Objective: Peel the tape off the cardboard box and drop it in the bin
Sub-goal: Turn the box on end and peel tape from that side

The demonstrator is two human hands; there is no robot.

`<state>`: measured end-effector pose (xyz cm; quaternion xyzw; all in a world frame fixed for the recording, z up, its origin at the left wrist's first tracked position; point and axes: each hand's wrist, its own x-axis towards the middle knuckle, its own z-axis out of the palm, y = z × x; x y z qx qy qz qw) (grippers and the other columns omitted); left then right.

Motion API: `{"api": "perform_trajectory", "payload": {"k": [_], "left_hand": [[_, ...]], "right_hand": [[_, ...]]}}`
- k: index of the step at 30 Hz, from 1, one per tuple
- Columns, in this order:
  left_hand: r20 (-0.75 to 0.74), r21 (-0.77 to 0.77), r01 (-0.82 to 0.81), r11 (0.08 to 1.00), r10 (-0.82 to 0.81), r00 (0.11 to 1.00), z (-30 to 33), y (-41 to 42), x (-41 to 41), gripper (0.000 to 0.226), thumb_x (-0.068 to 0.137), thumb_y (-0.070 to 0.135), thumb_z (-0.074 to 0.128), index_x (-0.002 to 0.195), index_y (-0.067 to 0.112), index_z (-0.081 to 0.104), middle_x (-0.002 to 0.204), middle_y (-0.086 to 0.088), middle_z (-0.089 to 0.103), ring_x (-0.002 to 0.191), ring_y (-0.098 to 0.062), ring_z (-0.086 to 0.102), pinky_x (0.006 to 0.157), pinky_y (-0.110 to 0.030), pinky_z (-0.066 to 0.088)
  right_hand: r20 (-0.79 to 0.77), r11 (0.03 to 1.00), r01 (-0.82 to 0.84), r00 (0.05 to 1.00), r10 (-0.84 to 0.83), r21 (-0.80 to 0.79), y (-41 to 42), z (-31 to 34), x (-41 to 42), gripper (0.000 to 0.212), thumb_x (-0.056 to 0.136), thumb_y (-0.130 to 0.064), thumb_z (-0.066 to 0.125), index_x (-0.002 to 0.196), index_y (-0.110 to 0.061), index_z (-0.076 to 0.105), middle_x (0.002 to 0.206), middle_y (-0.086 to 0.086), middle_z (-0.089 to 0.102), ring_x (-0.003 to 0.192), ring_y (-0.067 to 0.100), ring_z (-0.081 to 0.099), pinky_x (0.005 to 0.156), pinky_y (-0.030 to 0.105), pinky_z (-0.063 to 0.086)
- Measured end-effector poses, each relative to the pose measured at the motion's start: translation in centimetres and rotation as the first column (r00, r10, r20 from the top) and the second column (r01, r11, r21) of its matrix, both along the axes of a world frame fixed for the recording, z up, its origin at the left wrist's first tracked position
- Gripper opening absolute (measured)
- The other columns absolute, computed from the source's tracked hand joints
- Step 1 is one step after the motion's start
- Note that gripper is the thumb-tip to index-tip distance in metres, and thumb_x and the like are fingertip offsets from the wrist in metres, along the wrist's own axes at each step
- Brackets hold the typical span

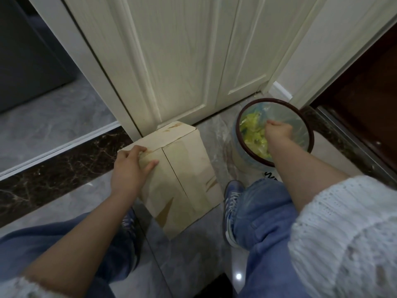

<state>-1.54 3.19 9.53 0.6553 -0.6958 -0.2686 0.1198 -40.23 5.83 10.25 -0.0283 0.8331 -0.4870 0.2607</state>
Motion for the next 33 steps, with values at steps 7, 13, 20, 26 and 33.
{"api": "perform_trajectory", "payload": {"k": [7, 13, 20, 26, 33], "left_hand": [[-0.006, 0.017, -0.001, 1.000, 0.001, 1.000, 0.2, 0.3, 0.0, 0.050, 0.089, 0.051, 0.071, 0.132, 0.029, 0.059, 0.134, -0.015, 0.047, 0.122, -0.035, 0.052, 0.097, -0.046, 0.050], [-0.008, 0.020, 0.005, 1.000, -0.005, 1.000, 0.6, 0.7, 0.0, 0.050, 0.090, 0.049, 0.071, 0.133, 0.028, 0.058, 0.136, -0.013, 0.047, 0.124, -0.033, 0.051, 0.096, -0.044, 0.048], [-0.005, 0.011, 0.009, 1.000, -0.009, 1.000, 0.3, 0.6, 0.3, 0.048, 0.090, 0.050, 0.070, 0.131, 0.030, 0.057, 0.135, -0.012, 0.047, 0.123, -0.035, 0.051, 0.097, -0.046, 0.050], [0.005, -0.002, 0.006, 1.000, -0.006, 1.000, 0.3, 0.4, 0.0, 0.048, 0.090, 0.049, 0.071, 0.131, 0.028, 0.058, 0.134, -0.014, 0.047, 0.122, -0.034, 0.052, 0.095, -0.046, 0.051], [-0.008, 0.002, 0.004, 1.000, -0.004, 1.000, 0.5, 0.6, 0.0, 0.048, 0.091, 0.048, 0.070, 0.132, 0.027, 0.058, 0.136, -0.014, 0.046, 0.123, -0.034, 0.051, 0.096, -0.045, 0.049]], "right_hand": [[-0.020, 0.990, 0.138, 0.990, -0.139, -0.040, -0.9, -1.0, -1.1, 0.041, 0.079, 0.005, 0.056, 0.050, -0.022, 0.067, 0.077, 0.003, 0.073, 0.081, 0.027, 0.071, 0.086, 0.041, 0.060], [-0.057, 0.992, 0.117, 0.992, -0.115, 0.038, -0.1, -0.6, -1.8, 0.029, 0.074, -0.010, 0.083, 0.064, -0.026, 0.062, 0.083, 0.002, 0.072, 0.080, 0.024, 0.073, 0.080, 0.040, 0.062], [0.007, 0.995, 0.088, 0.996, -0.089, 0.040, -0.1, 0.2, -0.5, 0.022, 0.070, -0.027, 0.090, 0.067, -0.022, 0.069, 0.081, 0.002, 0.075, 0.072, 0.020, 0.073, 0.072, 0.031, 0.061], [0.045, 0.993, 0.116, 0.992, -0.116, -0.001, -0.8, -0.1, -0.4, 0.029, 0.084, -0.014, 0.078, 0.064, -0.021, 0.058, 0.071, 0.002, 0.067, 0.056, 0.017, 0.066, 0.069, 0.037, 0.063], [0.067, 0.999, -0.049, 0.997, 0.048, 0.019, 0.2, -0.3, -1.2, 0.027, 0.094, -0.013, 0.059, 0.119, -0.014, 0.068, 0.099, 0.001, 0.063, 0.073, 0.011, 0.060, 0.073, 0.029, 0.056]]}}
